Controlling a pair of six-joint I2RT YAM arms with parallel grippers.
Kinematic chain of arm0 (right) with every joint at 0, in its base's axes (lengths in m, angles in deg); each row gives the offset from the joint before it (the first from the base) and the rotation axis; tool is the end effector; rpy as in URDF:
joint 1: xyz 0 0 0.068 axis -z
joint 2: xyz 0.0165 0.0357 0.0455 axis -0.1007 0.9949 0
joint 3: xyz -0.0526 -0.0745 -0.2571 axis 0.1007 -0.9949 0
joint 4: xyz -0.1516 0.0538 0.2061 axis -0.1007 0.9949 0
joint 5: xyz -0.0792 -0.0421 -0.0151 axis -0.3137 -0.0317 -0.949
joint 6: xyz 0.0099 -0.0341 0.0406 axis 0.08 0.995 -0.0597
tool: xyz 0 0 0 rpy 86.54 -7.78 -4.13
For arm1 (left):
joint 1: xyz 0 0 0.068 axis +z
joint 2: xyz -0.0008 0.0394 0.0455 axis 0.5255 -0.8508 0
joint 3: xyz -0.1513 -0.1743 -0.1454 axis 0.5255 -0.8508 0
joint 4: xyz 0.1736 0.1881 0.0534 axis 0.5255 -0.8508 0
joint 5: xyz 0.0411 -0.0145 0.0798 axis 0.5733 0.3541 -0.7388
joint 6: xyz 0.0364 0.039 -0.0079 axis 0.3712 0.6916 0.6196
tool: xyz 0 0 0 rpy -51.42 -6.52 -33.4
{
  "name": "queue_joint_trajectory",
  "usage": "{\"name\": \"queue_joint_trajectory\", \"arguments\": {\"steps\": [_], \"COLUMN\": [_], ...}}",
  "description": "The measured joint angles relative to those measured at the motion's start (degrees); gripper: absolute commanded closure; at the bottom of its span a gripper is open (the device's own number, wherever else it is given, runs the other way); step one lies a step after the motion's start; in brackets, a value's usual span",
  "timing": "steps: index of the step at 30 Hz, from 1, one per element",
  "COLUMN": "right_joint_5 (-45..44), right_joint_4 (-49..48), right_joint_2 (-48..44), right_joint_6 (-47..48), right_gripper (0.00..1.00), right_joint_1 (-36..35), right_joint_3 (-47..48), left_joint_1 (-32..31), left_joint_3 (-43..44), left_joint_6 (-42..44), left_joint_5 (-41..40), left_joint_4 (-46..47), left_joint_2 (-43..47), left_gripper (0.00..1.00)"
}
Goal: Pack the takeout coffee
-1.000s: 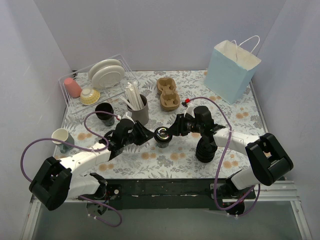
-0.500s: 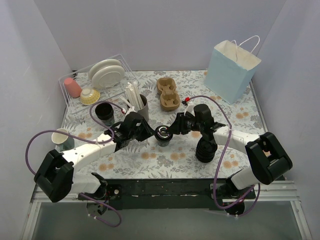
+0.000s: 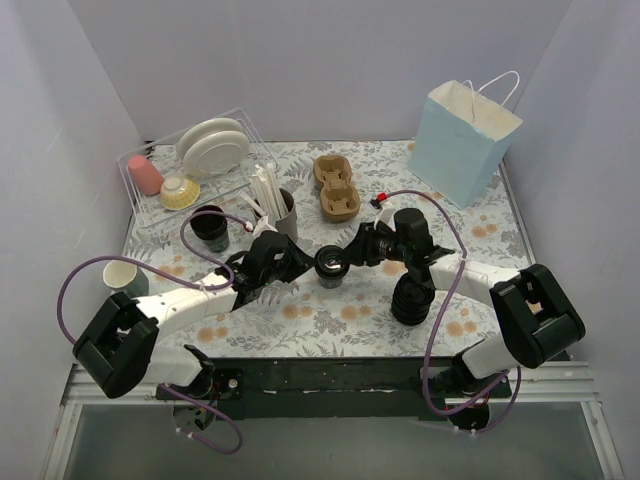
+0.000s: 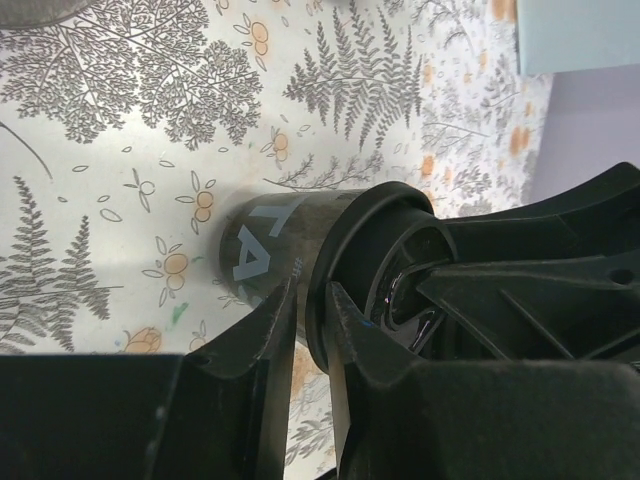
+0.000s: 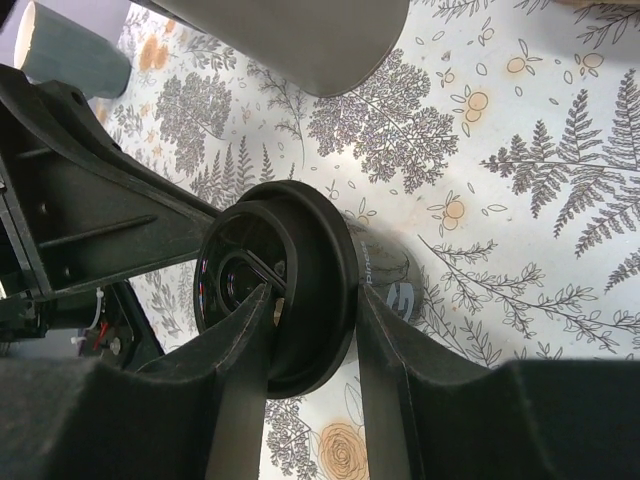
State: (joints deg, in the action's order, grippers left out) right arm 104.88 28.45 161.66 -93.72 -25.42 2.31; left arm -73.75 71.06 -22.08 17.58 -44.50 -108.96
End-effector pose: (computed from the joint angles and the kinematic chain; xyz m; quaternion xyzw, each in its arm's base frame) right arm 0.2485 0.1685 0.1880 -0.1297 0.8257 0.4242 0.3486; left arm 0.1993 -0.1750 0.1894 -0.4611 0.7794 -0.3856 0.1767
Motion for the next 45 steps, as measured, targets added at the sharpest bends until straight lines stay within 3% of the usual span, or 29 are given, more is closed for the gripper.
{"name": "queue_joint_trajectory", "arguments": {"steps": [3,8,17,23,31,38,45], "right_joint_5": [0.3,1.0,2.8,7.8,13.0,14.3,15.6], "right_joint_4": [-1.7,-2.5,3.0,8.6,16.2,22.6,25.3], "right_joint_2": [0.0,0.1,-0.4,2.6,6.3,7.8,8.3], "right_joint_6": [0.0,0.1,4.9,11.0,17.2,21.1,23.3], "right_gripper": [0.75,0.75,0.75,0.75,0.75,0.75,0.75], "right_joint_1": [0.7,1.1,1.1,0.8,0.8,0.7,0.7], "right_joint_3": [-0.8,-1.1,2.2,7.1,13.3,17.1,18.4], "left_joint_1": [0.1,0.1,-0.2,0.0,3.2,7.0,7.5], "left_joint_3": [-2.4,-2.9,9.0,13.4,13.7,12.9,11.1], "left_joint_6": [-2.0,-2.9,1.1,4.9,9.7,13.7,18.6], "left_joint_5": [0.5,0.4,-1.5,-1.6,0.7,4.0,11.1], "left_joint_4": [5.2,6.3,-14.5,-24.7,-28.3,-27.6,-20.2], "left_joint_2": [-0.2,0.0,-1.2,-1.1,1.2,4.6,6.7], "left_gripper": [0.83,0.74,0.56,0.54,0.5,0.5,0.55]}}
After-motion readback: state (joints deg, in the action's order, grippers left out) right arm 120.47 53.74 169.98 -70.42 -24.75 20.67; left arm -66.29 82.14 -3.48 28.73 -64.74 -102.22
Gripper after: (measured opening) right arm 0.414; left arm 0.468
